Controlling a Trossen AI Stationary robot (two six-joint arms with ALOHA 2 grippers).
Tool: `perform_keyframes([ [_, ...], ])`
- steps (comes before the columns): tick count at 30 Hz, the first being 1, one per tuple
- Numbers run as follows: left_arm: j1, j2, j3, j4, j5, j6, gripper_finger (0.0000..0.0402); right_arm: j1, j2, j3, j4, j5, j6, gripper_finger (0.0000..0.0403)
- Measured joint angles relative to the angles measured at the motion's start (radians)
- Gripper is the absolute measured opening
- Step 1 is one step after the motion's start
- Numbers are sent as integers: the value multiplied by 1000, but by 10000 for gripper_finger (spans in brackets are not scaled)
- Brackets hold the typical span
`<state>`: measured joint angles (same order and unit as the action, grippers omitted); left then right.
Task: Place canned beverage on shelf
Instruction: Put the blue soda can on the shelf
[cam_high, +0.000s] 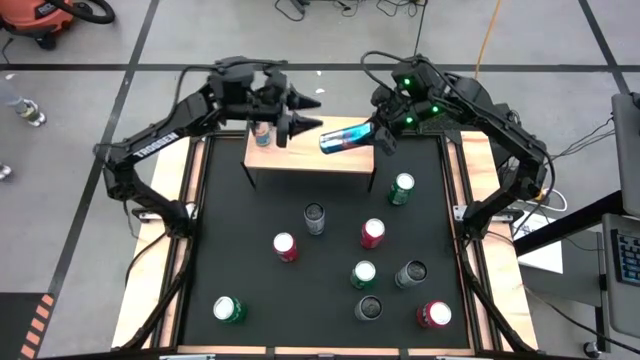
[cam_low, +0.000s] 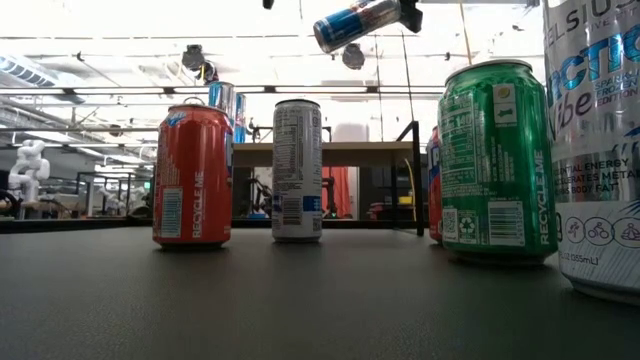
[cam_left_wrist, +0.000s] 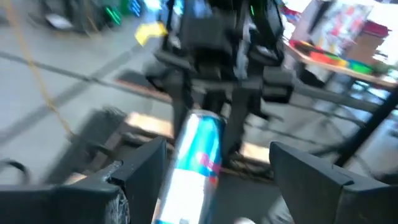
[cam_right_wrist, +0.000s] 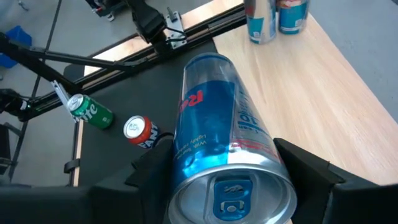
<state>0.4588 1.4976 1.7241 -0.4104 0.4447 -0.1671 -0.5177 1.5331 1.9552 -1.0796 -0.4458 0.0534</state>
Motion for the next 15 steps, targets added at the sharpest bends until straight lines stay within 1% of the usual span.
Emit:
perform_keyframes([
  [3, 8, 44, -1, -1, 76, -62, 288, 19, 9, 0, 23, -3, -14, 224],
  [5, 10, 62, -1, -3, 102, -42, 292, 28, 17, 0, 25, -4, -17, 224],
  [7, 7, 72, -2, 1, 101, -4, 301, 38, 28, 0, 22, -3, -17, 224],
  [10, 4, 83, -2, 3, 104, 15, 325, 51, 41, 0, 22, -2, -17, 224],
  [15, 14, 111, -2, -11, 136, -9, 382, 65, 65, 0, 35, 0, -15, 224],
])
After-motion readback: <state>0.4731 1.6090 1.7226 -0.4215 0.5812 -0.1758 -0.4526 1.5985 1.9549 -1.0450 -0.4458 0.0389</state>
